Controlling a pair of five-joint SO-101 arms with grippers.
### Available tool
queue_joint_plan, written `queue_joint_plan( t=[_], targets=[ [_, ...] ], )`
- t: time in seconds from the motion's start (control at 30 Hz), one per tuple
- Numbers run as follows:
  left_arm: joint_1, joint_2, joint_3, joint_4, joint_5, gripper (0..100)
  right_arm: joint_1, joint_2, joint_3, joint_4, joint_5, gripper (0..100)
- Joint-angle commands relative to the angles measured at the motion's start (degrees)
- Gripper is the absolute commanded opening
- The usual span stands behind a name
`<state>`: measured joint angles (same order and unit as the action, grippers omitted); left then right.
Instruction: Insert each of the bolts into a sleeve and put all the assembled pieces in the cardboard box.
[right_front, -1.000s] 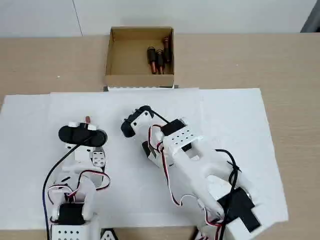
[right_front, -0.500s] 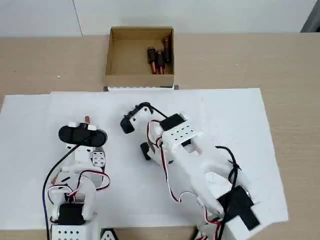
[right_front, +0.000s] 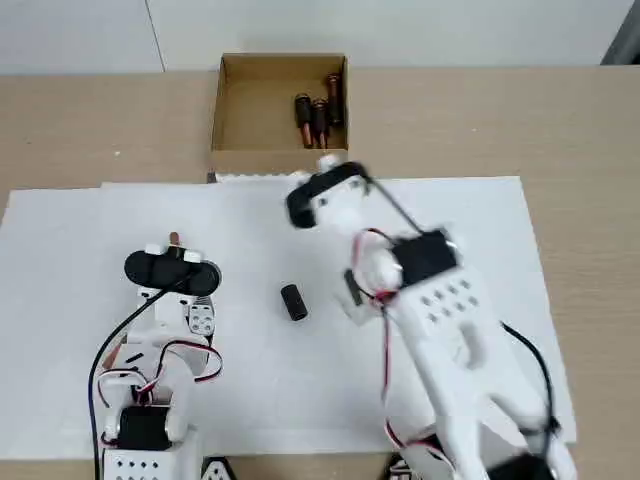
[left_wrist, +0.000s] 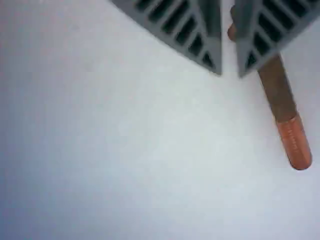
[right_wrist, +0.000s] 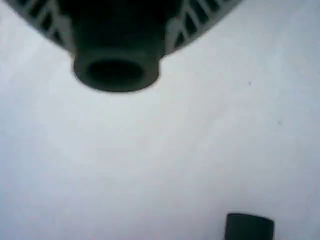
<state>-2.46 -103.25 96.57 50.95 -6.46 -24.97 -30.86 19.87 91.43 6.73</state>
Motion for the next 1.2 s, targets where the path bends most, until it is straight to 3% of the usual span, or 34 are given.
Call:
queue_joint_plan(
  t=[0.0,0.2,0.5,0.67,0.93,1.17],
  targets=[
    [0.3,-0.4,-0.2,0.4,-0.1,1,6.4,-7.6,-2.5,2.1,-4.0,0.4],
    [0.2,-0.2,-4.4,2.4,0.1,1,23.1,-10.7,-1.8,5.5,-8.4,0.3],
    [0.2,0.2,-23.3,17.8,0.0,1,41.4,-12.9,3.1,5.2,-8.5,0.3],
    [-0.5,10.6,-33.3,21.2,0.1,1,43.3,-13.9,3.4,5.1,-8.5,0.3],
    [-9.1,37.6,-54.3,23.4,-0.4,1,43.4,-14.3,9.3,4.4,-8.8,0.3],
    [-13.7,50.3,-60.7,30.0,-13.5,1,48.1,-14.3,9.5,3.6,-8.8,0.3]
  ],
)
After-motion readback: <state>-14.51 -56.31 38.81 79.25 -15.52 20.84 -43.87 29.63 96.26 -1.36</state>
